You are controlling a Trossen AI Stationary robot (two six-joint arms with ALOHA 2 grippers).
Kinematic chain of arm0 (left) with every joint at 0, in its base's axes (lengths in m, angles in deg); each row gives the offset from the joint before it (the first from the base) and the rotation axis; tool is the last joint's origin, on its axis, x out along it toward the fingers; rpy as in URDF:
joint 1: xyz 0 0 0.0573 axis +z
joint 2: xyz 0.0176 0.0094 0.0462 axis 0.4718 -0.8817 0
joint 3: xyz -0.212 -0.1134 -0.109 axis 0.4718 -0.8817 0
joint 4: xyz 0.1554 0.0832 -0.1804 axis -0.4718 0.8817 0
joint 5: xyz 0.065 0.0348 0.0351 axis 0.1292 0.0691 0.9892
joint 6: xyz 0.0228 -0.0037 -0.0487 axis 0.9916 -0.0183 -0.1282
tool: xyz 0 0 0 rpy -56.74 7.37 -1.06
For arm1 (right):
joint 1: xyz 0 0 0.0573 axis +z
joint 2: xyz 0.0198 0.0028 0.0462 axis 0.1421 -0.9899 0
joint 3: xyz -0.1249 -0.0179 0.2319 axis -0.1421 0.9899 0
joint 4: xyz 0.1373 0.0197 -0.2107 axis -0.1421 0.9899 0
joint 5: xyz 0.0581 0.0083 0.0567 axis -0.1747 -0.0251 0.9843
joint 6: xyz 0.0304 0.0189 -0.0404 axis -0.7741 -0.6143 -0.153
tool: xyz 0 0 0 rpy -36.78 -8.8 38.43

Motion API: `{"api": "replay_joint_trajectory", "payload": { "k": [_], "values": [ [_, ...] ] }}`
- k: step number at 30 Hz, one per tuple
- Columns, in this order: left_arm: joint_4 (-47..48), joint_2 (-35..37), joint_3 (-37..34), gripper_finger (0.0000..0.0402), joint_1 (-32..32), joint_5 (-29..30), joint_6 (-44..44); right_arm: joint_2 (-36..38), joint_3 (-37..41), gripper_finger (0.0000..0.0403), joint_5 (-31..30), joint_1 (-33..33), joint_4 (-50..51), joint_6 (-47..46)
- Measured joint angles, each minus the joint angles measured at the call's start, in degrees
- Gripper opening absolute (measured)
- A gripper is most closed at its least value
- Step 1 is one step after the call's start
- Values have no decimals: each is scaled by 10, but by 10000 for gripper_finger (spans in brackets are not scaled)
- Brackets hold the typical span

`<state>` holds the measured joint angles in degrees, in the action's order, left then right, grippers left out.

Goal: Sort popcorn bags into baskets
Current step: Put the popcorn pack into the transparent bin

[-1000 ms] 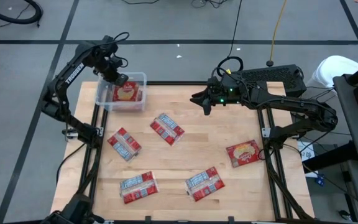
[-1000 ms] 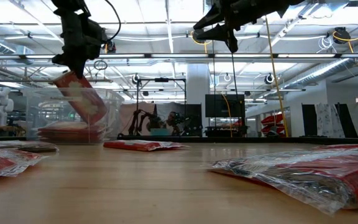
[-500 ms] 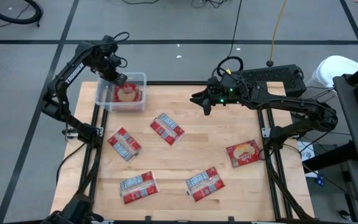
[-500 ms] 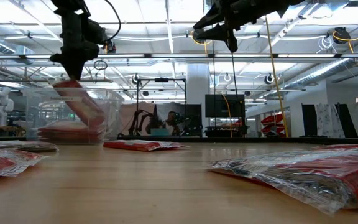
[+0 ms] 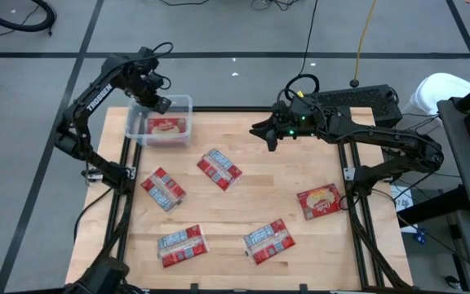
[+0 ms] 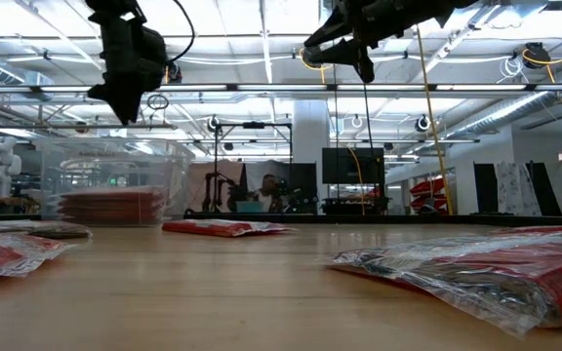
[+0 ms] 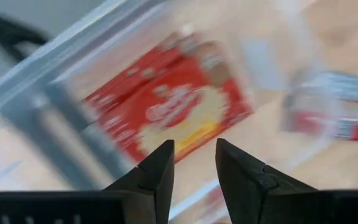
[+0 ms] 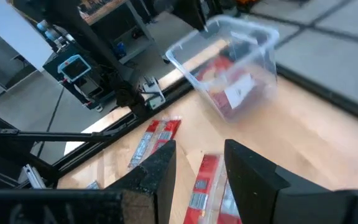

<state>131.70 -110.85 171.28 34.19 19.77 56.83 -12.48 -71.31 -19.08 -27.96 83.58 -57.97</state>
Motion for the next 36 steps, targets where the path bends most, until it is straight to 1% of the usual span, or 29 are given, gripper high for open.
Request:
{"api": "replay_joint_trajectory", "payload": {
  "k": [3,5,10,15,18,21,24,27,31,36],
  "values": [
    [-25,7,0,122,-24,-49,-3,11,0,128,0,-6,56,-35],
    [-44,7,0,122,-49,-63,-15,24,0,128,0,-9,107,-51],
    [-89,7,0,122,-115,-69,-36,66,0,142,-1,-10,269,-69],
    [-159,7,0,122,-183,-69,-99,95,0,175,18,1,431,-70],
    [-190,7,0,122,-222,-69,-127,97,0,198,43,11,506,-46],
    [-217,7,-2,122,-262,-69,-154,89,0,221,61,25,566,2],
    [-243,7,-10,122,-304,-68,-193,73,0,239,86,38,592,81],
    [-247,6,-13,122,-345,-58,-226,62,11,247,123,50,580,172],
    [-249,6,-13,122,-405,-25,-275,50,64,249,152,64,542,257],
    [-249,6,-13,122,-481,16,-334,46,137,249,160,83,505,331]
  ]
}}
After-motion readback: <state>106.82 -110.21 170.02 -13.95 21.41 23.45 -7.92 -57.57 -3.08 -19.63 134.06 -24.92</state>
